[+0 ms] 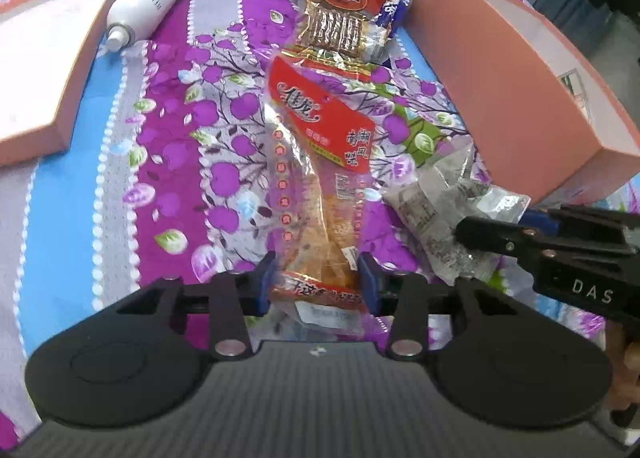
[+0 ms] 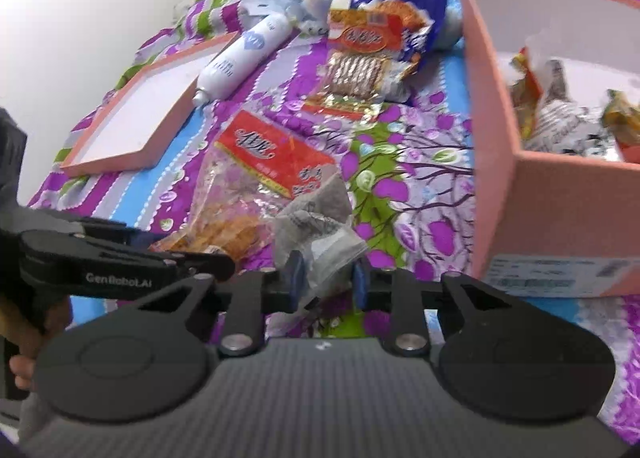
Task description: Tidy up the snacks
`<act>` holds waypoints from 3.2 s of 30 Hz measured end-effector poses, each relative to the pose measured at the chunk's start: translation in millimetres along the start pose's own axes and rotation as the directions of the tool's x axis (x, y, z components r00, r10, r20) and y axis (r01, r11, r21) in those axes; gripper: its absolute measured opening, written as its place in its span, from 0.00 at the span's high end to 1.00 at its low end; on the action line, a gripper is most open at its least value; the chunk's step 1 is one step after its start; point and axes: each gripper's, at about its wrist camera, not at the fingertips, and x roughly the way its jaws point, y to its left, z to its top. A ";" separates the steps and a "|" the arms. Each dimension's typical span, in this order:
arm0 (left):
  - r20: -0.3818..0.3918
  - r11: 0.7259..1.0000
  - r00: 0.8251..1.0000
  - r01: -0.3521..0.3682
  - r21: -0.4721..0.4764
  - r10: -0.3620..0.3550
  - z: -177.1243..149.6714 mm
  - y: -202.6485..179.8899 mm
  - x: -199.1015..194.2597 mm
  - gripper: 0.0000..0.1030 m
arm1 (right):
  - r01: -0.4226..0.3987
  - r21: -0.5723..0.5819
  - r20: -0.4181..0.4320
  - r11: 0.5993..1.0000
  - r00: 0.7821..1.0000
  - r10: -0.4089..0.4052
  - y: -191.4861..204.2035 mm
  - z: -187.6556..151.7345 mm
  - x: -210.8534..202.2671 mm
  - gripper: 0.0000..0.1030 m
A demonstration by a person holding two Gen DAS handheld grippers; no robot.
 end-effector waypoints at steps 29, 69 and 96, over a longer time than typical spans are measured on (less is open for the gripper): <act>0.140 0.996 0.989 -0.043 -0.073 0.053 -48.4 -52.5 -126.8 0.72 | 0.112 0.026 0.154 0.993 0.981 -0.115 34.2 -38.1 -114.8 0.81; 0.126 0.998 0.990 0.062 -0.029 -0.058 -18.3 -80.5 -138.8 0.93 | 0.109 0.062 0.195 0.992 0.974 -0.119 7.0 -1.4 -155.6 0.88; 0.171 0.982 0.978 0.093 0.165 -0.122 134.4 -180.8 -71.0 0.48 | 0.257 0.216 0.214 0.942 0.929 -0.302 -131.2 83.4 -115.5 0.88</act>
